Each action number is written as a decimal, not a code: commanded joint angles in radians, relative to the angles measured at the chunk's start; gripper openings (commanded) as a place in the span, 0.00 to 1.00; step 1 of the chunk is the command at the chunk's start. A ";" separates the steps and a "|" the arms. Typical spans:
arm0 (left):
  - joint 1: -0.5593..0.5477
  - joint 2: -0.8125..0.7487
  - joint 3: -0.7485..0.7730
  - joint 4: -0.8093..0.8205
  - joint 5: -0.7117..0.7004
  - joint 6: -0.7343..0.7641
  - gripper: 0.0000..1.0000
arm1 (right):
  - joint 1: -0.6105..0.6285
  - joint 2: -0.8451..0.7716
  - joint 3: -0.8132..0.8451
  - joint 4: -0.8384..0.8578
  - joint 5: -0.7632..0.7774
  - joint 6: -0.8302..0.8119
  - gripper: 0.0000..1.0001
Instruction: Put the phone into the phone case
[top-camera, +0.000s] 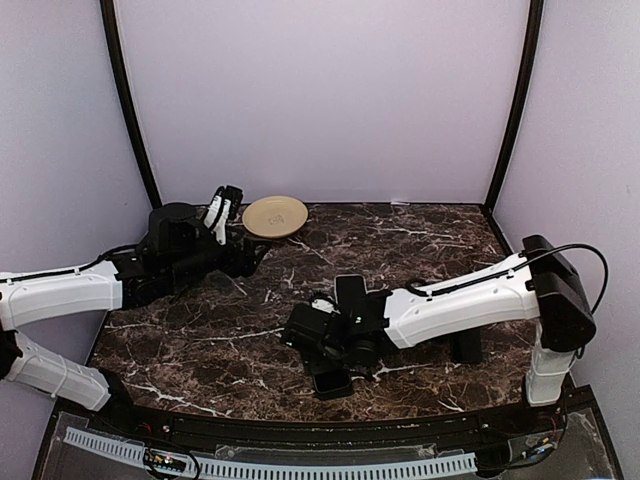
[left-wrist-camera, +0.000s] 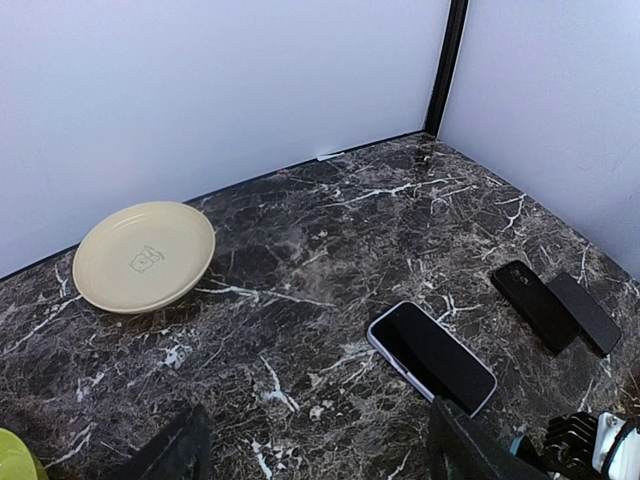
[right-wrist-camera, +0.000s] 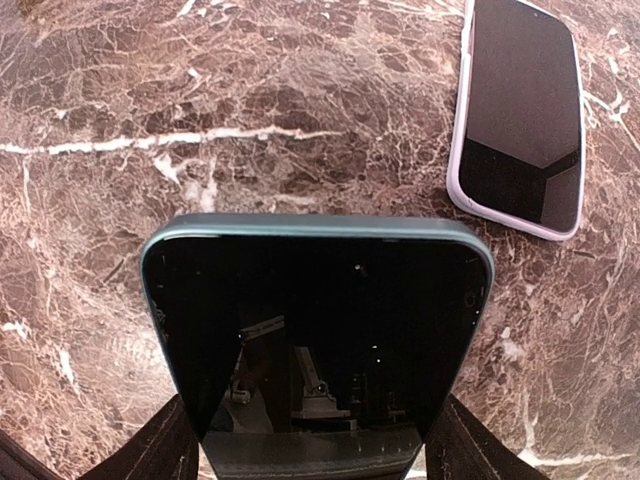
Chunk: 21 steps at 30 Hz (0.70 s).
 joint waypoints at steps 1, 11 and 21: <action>-0.004 0.002 0.032 -0.012 0.006 -0.009 0.76 | 0.018 0.011 -0.026 -0.023 -0.031 0.031 0.00; -0.004 0.002 0.040 -0.022 0.030 -0.012 0.75 | 0.018 0.100 -0.001 -0.117 -0.069 0.066 0.00; -0.004 0.002 0.041 -0.025 0.027 -0.007 0.75 | 0.013 0.113 -0.022 -0.130 -0.053 0.082 0.20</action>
